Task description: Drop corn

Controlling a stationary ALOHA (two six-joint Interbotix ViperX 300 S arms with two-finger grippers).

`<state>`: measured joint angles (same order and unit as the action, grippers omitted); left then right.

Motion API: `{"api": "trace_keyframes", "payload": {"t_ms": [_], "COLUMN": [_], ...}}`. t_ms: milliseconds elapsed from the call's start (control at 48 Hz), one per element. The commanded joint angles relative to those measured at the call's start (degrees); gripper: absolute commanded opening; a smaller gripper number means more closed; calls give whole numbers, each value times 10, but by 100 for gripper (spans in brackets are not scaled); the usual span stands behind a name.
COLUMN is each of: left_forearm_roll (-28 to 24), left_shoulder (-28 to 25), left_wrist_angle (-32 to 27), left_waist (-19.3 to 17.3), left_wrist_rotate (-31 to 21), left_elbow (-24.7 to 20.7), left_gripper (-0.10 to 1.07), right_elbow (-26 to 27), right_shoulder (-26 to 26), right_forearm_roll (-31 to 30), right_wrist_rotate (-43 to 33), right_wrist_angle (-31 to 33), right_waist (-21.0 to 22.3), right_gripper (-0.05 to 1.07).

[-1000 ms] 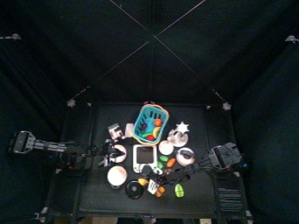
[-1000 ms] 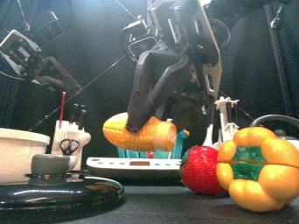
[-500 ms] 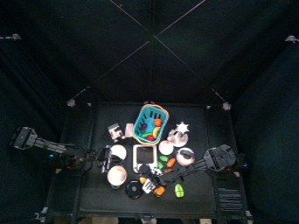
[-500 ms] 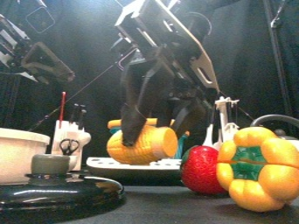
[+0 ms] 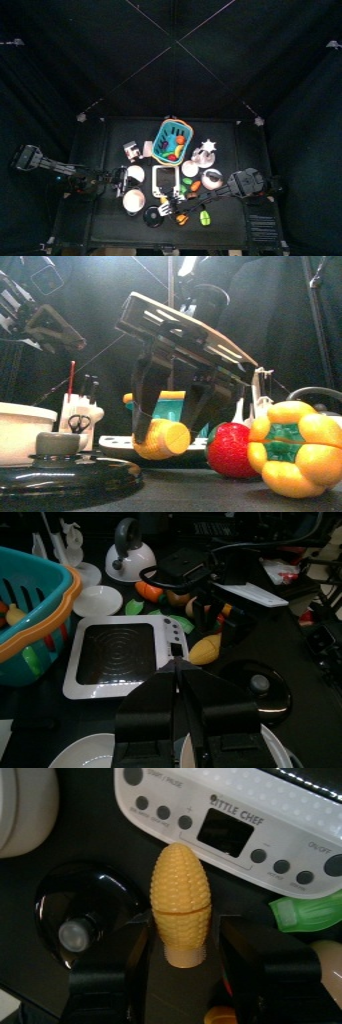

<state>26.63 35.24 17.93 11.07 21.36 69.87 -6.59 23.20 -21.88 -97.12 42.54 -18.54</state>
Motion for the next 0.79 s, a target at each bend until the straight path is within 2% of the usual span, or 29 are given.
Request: {"api": "trace_keyframes", "payload": {"t_ms": [0, 208, 396, 771], "left_forearm_roll": [0, 0, 1, 2], "left_shoulder": [-1, 0, -1, 0], "left_wrist_angle": [4, 4, 4, 4], "left_waist": [1, 2, 1, 1], "left_wrist_rotate": [1, 0, 0, 0], "left_elbow": [-7, -6, -6, -5], "left_gripper": [45, 45, 45, 45], "right_elbow": [2, 2, 2, 4], "right_shoulder": [-13, -12, -13, -18], "right_forearm_roll": [-4, 25, 17, -3], "right_wrist_rotate": [-16, -29, -43, -40], "right_wrist_angle": [2, 3, 1, -1], "right_waist": [-8, -19, -27, -28], "right_gripper": [61, 62, 65, 91]}}
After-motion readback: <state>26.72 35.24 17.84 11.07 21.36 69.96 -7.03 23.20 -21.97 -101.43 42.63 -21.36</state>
